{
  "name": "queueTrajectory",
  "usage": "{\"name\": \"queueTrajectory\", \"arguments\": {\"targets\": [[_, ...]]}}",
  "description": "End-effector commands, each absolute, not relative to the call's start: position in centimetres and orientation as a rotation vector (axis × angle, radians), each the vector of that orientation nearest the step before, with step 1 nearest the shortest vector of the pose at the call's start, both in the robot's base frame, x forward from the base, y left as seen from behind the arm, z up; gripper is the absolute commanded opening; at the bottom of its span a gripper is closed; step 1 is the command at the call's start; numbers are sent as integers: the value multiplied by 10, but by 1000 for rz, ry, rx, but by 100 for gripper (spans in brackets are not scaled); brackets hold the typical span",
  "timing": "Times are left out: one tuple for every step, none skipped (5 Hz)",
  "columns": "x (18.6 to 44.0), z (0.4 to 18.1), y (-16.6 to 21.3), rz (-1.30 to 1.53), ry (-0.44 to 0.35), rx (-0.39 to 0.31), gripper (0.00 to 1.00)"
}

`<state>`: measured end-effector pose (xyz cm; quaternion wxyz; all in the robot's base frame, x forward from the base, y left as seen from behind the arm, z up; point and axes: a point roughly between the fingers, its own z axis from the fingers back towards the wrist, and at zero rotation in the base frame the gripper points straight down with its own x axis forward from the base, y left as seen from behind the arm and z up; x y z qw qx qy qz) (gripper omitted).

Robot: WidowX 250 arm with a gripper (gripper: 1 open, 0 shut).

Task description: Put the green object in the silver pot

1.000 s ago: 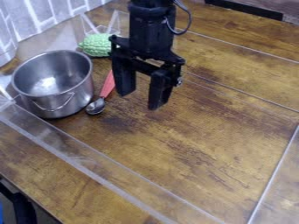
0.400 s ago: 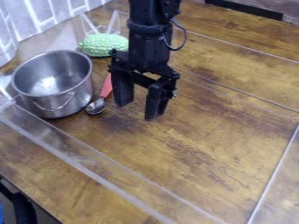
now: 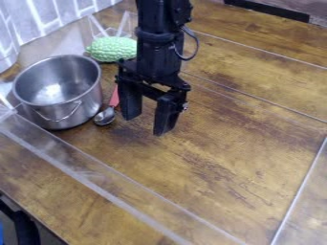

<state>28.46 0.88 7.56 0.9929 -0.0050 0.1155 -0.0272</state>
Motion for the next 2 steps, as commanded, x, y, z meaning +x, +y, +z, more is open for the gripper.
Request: {"name": "queueTrajectory", "arguments": {"targets": [[290, 89, 25, -35, 180, -12, 100], [292, 97, 32, -31, 155, -20, 100]]}}
